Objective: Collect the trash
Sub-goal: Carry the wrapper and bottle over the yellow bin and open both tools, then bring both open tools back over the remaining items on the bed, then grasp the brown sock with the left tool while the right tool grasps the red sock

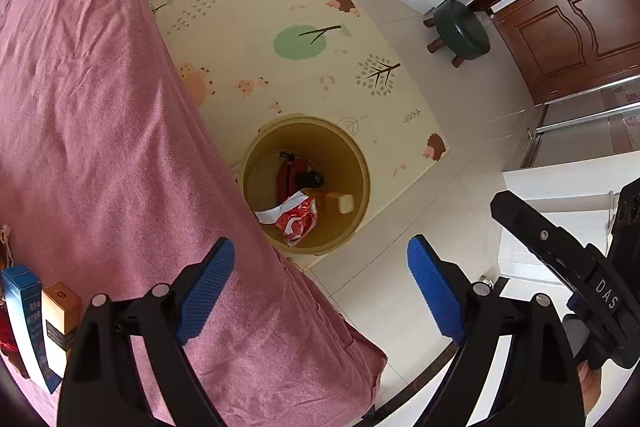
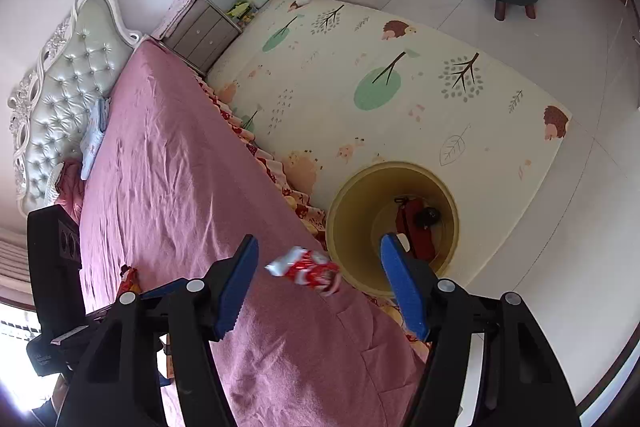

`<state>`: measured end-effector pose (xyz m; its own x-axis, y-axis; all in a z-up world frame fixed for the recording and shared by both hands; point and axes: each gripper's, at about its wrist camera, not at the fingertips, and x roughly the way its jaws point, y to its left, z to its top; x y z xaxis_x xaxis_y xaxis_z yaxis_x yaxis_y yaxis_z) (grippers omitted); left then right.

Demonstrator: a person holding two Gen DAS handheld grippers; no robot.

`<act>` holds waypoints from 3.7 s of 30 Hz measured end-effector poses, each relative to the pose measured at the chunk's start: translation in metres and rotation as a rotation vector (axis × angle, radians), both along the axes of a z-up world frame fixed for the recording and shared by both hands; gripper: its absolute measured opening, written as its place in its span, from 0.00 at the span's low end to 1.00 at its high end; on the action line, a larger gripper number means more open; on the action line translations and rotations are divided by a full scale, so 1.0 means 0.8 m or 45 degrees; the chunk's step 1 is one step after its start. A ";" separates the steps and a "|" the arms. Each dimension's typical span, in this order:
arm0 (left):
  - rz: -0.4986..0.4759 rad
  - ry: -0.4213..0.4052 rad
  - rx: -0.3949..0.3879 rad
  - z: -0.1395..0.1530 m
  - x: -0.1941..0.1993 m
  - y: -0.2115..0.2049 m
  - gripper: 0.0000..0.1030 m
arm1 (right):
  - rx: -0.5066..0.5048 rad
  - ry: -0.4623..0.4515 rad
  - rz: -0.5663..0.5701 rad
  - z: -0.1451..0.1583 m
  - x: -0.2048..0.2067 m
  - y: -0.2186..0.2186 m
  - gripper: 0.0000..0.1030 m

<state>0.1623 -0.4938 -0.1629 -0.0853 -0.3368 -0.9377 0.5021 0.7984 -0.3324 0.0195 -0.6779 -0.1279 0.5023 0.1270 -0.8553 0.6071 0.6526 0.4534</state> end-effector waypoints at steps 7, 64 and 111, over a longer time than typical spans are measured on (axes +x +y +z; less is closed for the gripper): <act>0.034 0.000 -0.011 0.009 0.008 0.021 0.85 | -0.008 0.008 0.035 0.005 0.006 0.011 0.60; 0.931 -0.094 0.217 -0.048 0.020 0.687 0.86 | -0.009 0.007 1.103 -0.010 0.237 0.667 0.60; 0.732 -0.103 0.025 0.052 -0.001 0.606 0.30 | 0.066 -0.112 0.954 0.062 0.203 0.576 0.31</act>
